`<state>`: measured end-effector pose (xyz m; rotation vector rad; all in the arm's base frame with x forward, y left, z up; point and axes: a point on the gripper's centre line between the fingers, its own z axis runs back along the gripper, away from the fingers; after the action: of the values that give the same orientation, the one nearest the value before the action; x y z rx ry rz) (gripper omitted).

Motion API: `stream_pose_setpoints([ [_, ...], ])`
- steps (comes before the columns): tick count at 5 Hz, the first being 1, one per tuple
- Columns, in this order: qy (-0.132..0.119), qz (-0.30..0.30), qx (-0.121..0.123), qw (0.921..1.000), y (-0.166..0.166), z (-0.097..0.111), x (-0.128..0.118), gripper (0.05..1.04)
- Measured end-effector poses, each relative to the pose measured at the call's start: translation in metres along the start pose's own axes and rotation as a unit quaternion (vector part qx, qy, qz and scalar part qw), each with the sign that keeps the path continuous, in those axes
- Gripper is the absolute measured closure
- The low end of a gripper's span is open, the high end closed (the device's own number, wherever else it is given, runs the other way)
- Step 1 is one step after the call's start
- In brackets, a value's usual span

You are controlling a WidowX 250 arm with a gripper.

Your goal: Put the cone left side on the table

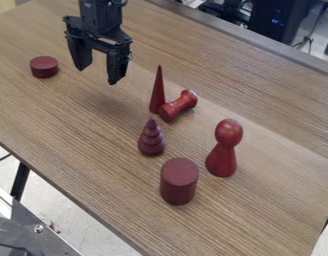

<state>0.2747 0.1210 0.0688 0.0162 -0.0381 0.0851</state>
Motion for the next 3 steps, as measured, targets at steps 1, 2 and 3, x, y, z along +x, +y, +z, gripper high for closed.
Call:
stream_pose_setpoints([
  [1, 0.016, 0.001, -0.005, 0.9999, -0.001, -0.009, -0.004, 0.085],
  [2, 0.019, -0.018, 0.022, 0.9994, 0.006, -0.001, 0.001, 0.085],
  [3, 0.015, -0.026, 0.028, 0.9992, 0.006, 0.009, 0.008, 0.085],
])
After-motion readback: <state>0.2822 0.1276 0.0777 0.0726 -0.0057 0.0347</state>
